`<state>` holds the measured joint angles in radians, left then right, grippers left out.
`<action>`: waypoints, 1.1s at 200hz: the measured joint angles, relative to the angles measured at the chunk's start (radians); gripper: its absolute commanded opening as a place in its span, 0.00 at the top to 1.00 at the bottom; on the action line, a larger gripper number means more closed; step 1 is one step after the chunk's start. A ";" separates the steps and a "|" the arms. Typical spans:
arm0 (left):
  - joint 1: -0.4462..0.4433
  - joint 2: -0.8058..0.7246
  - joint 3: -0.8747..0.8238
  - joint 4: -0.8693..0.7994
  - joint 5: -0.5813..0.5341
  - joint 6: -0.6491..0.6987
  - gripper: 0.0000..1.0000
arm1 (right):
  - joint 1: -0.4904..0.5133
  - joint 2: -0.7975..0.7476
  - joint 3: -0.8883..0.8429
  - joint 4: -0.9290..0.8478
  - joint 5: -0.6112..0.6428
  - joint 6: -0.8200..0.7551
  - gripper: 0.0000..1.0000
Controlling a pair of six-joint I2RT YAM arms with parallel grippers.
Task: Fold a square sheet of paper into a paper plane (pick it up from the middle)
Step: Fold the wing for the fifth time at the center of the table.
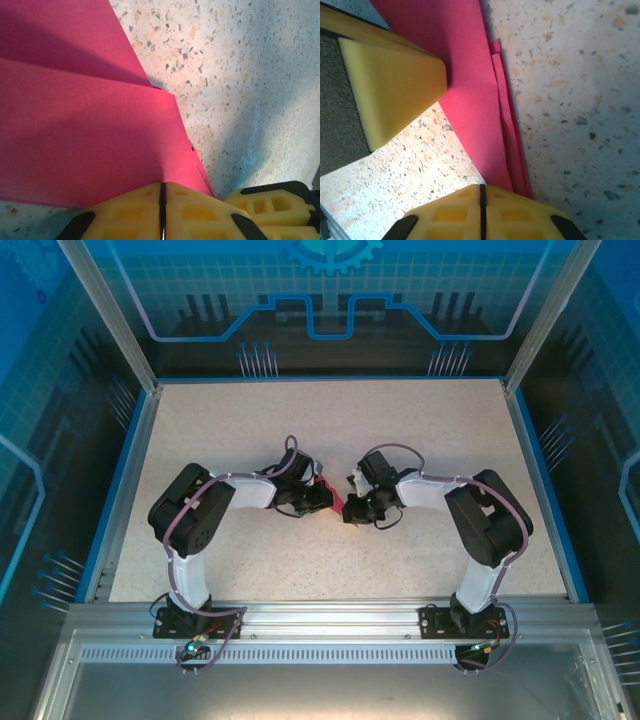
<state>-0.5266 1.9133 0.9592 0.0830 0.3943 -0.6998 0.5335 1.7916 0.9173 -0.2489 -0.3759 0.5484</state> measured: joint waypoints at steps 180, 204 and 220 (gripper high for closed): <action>-0.002 0.005 0.008 -0.003 0.000 0.000 0.92 | -0.011 -0.064 -0.021 -0.063 -0.012 -0.045 0.94; -0.002 0.005 0.008 -0.003 0.000 0.000 0.92 | -0.019 -0.054 -0.022 -0.065 0.001 -0.045 0.95; -0.002 0.005 0.008 -0.003 0.000 0.000 0.92 | -0.032 -0.054 -0.038 -0.053 0.001 -0.045 0.96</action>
<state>-0.5285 1.9182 0.9672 0.0795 0.3943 -0.6998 0.5014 1.7374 0.8791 -0.3023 -0.3752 0.5037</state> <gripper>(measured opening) 0.081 0.048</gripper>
